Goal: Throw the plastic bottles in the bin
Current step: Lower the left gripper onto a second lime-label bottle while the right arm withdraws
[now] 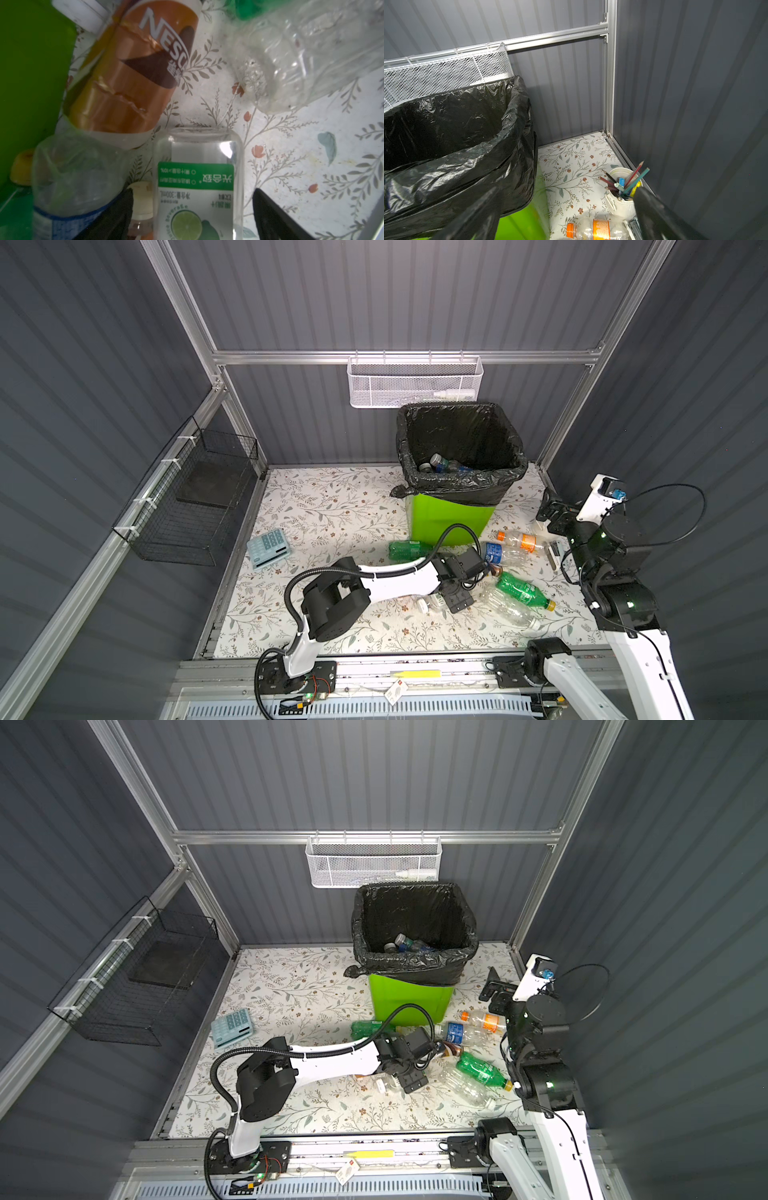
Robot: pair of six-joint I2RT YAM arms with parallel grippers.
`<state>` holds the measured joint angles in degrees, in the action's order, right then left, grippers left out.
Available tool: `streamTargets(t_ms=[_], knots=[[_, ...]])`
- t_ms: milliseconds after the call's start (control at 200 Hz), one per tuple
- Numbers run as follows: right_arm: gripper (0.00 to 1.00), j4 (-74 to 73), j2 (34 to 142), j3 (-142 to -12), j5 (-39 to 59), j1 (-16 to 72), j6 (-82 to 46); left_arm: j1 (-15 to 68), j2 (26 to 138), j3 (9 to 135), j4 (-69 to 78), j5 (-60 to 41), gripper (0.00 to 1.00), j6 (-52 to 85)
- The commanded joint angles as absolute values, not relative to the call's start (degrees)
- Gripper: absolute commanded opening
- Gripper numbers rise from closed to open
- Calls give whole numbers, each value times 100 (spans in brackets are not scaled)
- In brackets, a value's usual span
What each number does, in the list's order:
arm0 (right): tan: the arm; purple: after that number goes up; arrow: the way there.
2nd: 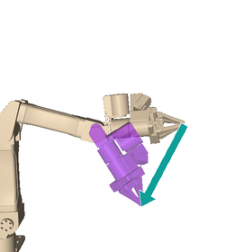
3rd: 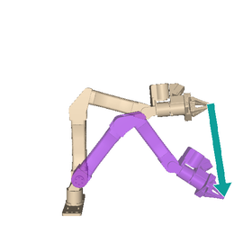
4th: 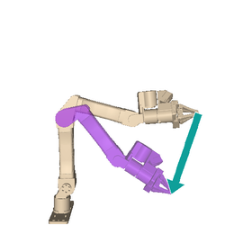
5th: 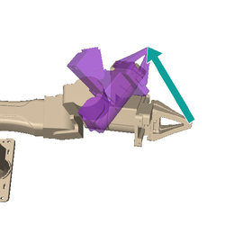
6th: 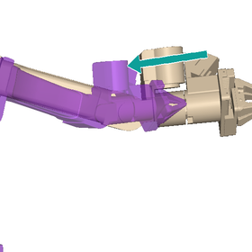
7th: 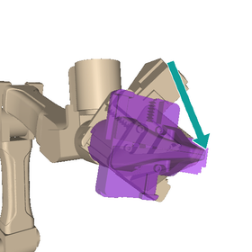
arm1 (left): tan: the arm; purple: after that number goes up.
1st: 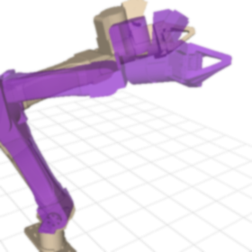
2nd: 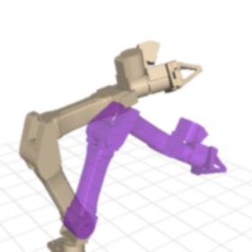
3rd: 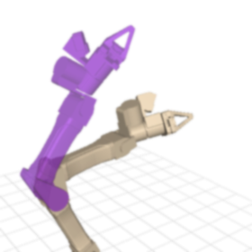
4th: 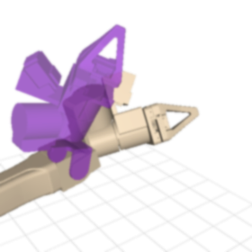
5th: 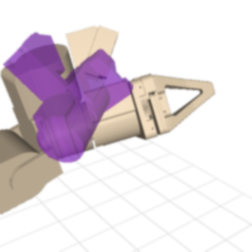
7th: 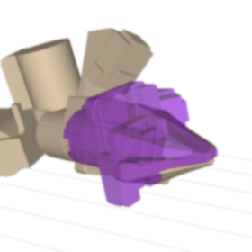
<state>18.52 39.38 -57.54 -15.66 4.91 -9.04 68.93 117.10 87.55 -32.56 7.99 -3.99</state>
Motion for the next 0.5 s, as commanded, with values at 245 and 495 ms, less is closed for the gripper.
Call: streamTargets(t_ms=[245,495], knots=[[99,1878,3886,-5678,-1332,295,-1068,6889,11889,8967,-3623,510,73,-427],[99,1866,3885,-5659,-1218,178,-1150,6891,11326,8746,-3167,673,67,-509]])
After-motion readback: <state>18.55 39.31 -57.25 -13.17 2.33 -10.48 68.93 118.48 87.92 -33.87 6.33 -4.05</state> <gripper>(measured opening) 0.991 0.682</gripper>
